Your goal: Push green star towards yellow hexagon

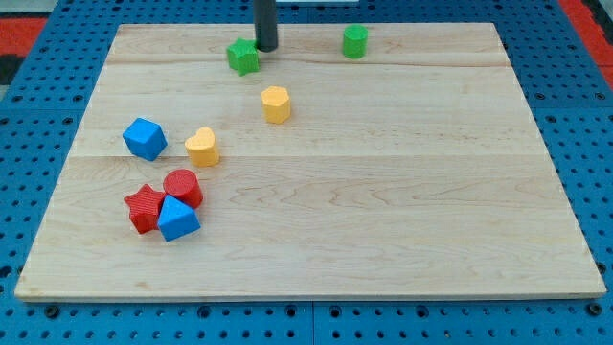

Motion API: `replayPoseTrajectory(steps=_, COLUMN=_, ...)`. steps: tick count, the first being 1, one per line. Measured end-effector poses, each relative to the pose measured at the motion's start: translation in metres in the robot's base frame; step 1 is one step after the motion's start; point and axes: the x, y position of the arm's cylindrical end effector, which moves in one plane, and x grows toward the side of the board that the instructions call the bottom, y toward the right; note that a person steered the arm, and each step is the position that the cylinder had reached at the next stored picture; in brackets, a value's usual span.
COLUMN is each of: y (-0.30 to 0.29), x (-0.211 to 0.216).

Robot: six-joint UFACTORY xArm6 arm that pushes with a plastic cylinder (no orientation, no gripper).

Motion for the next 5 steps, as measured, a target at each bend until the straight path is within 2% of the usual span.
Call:
replayPoseTrajectory(steps=2, y=-0.051, x=-0.001)
replayPoseTrajectory(steps=5, y=-0.038, x=0.043)
